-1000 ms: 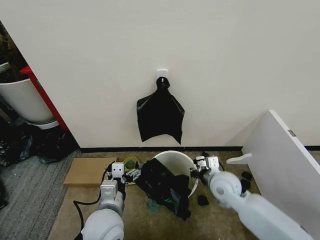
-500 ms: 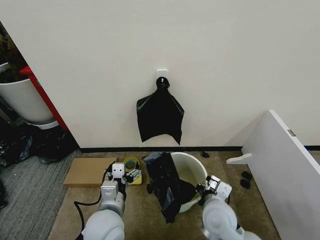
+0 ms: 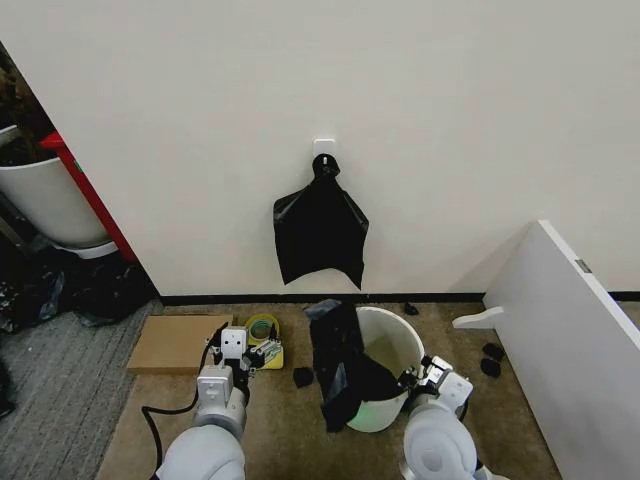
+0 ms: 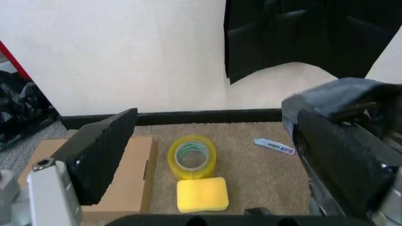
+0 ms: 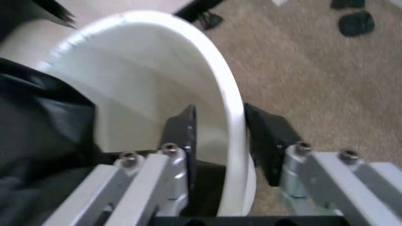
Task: Place the garbage bag over the trash bin.
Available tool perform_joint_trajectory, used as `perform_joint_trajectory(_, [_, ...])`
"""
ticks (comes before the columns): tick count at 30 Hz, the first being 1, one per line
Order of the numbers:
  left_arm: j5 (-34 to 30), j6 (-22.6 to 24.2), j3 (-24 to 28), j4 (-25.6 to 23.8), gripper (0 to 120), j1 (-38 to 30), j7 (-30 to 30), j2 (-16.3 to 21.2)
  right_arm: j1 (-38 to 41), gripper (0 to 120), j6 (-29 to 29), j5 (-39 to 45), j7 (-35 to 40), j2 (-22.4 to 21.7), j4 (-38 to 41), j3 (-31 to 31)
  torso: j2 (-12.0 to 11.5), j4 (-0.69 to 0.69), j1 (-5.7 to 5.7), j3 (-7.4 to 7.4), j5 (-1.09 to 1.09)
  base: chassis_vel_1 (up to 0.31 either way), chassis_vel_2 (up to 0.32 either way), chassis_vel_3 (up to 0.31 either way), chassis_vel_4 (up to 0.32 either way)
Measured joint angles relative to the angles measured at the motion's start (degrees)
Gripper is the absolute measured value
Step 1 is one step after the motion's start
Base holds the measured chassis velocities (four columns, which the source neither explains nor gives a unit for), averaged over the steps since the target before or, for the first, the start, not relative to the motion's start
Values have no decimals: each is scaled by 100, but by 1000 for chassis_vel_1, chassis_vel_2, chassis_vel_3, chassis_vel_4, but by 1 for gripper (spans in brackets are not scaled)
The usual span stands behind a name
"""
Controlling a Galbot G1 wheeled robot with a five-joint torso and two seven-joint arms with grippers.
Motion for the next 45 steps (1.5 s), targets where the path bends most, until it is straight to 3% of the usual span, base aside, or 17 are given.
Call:
perform_joint_trajectory(7, [27, -9, -16, 28, 100, 12, -2, 2, -67, 56, -106, -695, -319, -187, 370, -112, 0, 0, 0, 0, 0, 0, 0, 0, 0])
perform_joint_trajectory(10, [59, -23, -17, 79, 100, 16, -3, -15, -43, 69, 77, -1692, -1259, -365, 218, -272, 0, 0, 0, 0, 2, 0, 0, 0, 0])
perform_joint_trajectory(12, [78, -28, -13, 96, 100, 21, -3, -27, -41, 77, 157, -1914, -1877, -531, 182, -340, 0, 0, 0, 0, 2, 0, 0, 0, 0])
perform_joint_trajectory(15, [93, -30, -6, 106, 100, 25, -3, -35, -21, 87, 73, -1915, -2416, -738, 241, -414, 0, 0, 0, 0, 1, 0, 0, 0, 0])
perform_joint_trajectory(18, [104, -32, 0, 125, 100, 35, -3, -62, 129, 98, -514, -1828, -2803, -1021, 284, -564, 0, 0, 0, 0, 1, 0, 0, 0, 0])
perform_joint_trajectory(21, [111, -35, 5, 136, 100, 44, -4, -72, 210, 99, -771, -1668, -2914, -1124, 248, -618, 0, 0, 0, 0, 0, 0, 0, 0, 0])
perform_joint_trajectory(23, [118, -41, 11, 152, 100, 53, -5, -88, 288, 98, -1034, -1570, -2950, -1151, 167, -649, 0, 0, 0, 0, 1, 0, 0, 0, 0])
perform_joint_trajectory(25, [120, -45, 15, 172, 100, 54, -6, -110, 330, 88, -1088, -1550, -2955, -1121, 73, -662, 0, 0, 0, 0, 1, 0, 0, 0, 0])
perform_joint_trajectory(36, [69, -44, 123, 300, 100, -7, 4, -158, 234, 50, -699, -1413, -2997, -1090, 39, -601, 0, 0, 0, 0, 1, 0, 0, 0, 0])
perform_joint_trajectory(45, [-432, -39, 253, 531, 100, -275, 102, -60, 84, 17, -567, -1671, -2841, -1069, 37, -557, 0, 0, 0, 0, 1, 0, 0, 0, 0])
